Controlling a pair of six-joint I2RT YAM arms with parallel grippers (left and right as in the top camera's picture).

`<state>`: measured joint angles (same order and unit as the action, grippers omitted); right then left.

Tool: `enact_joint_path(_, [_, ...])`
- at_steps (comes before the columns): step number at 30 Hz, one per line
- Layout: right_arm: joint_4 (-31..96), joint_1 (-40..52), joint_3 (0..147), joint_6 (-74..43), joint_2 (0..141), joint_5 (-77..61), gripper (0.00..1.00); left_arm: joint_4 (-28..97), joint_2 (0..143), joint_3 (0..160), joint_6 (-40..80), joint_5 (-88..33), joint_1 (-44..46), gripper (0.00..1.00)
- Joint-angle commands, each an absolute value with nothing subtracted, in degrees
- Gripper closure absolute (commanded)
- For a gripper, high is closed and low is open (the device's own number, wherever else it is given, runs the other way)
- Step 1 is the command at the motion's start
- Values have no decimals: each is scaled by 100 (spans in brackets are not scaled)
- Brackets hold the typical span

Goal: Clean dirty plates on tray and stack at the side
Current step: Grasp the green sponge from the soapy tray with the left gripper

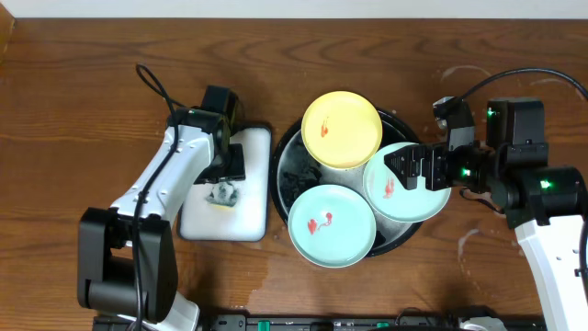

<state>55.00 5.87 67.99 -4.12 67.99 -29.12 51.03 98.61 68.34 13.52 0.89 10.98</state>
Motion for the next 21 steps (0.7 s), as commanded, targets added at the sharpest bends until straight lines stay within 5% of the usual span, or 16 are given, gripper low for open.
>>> enact_joint_path(1, [5489,648,6921,-464,6801,-2980,1,4875,9894,6733,1358,202,1070,41])
enact_joint_path(10, [5559,648,6921,-464,6801,-2731,1,4014,10368,5922,1361,200,1070,60])
enact_joint_path(14, [5627,648,6921,-460,6805,-2567,1,3999,10468,5907,1358,200,1070,92])
enact_joint_path(17, [5627,648,6921,-460,6818,-2547,2,4250,10392,6086,1358,200,1068,93])
enact_joint_path(21, [5433,648,6919,-464,6879,-2495,17,4954,10204,6724,1358,202,1070,93])
